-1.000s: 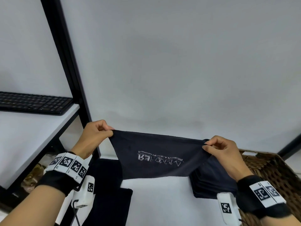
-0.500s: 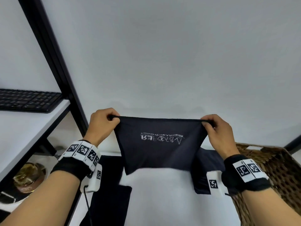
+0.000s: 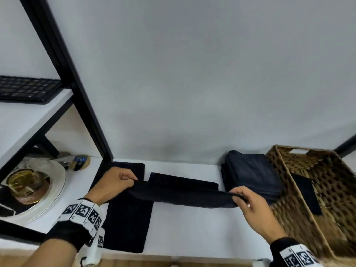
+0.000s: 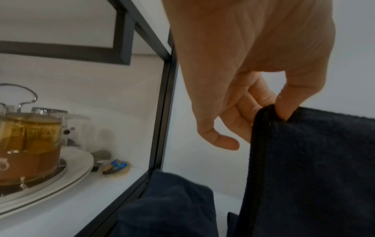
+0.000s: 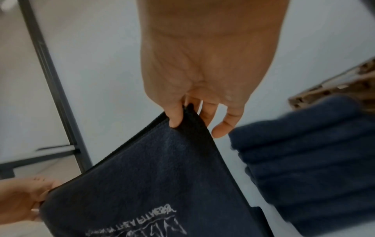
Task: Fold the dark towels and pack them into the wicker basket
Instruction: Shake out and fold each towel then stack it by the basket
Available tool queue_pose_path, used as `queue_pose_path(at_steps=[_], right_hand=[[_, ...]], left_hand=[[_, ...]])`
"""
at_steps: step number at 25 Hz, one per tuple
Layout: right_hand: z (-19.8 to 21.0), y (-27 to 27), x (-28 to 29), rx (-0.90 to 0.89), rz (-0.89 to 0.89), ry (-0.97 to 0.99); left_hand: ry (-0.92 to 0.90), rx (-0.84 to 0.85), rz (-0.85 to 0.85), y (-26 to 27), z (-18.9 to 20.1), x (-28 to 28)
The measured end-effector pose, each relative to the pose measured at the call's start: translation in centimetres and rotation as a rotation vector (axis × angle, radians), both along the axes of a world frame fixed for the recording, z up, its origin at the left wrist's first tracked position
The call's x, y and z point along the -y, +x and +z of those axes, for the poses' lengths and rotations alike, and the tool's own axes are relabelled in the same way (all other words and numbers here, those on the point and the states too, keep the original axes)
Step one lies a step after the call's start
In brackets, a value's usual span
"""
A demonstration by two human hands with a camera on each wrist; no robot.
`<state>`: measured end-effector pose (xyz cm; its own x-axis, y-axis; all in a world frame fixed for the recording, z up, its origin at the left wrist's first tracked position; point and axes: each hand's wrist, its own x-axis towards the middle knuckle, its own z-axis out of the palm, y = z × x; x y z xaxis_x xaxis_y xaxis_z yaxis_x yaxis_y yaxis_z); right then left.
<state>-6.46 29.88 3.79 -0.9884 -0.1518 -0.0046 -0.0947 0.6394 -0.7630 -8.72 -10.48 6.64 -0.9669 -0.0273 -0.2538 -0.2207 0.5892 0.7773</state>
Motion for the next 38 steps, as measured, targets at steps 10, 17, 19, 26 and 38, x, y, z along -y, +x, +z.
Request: queue_pose_path(at_steps=[10,17,19,26,38], right_hand=[[-13.7,-7.0,1.7,0.307,-0.116,0.56],[-17.9,-8.6,5.0,-0.009,0.023,0.706],[-18.7,-8.9,4.9,0.071,0.035,0.649],[-18.2,-2.7,3.8,0.493,-0.223,0.323],[-13.2,5.8,5.5,0.645,-0.331,-0.407]], left_hand=[[-0.254,0.042,0.036,-10.4,-14.9,-5.1],[-0.546,0.011,-0.539,-8.1,-19.4,-9.2],[-0.742,0.018,-0.806,-6.7,-19.8,-9.6],[-0.791,0.076,-0.405,-6.0,-19.0,-12.1],[0.241,0.205,0.188,5.9,-17.1,-11.5]])
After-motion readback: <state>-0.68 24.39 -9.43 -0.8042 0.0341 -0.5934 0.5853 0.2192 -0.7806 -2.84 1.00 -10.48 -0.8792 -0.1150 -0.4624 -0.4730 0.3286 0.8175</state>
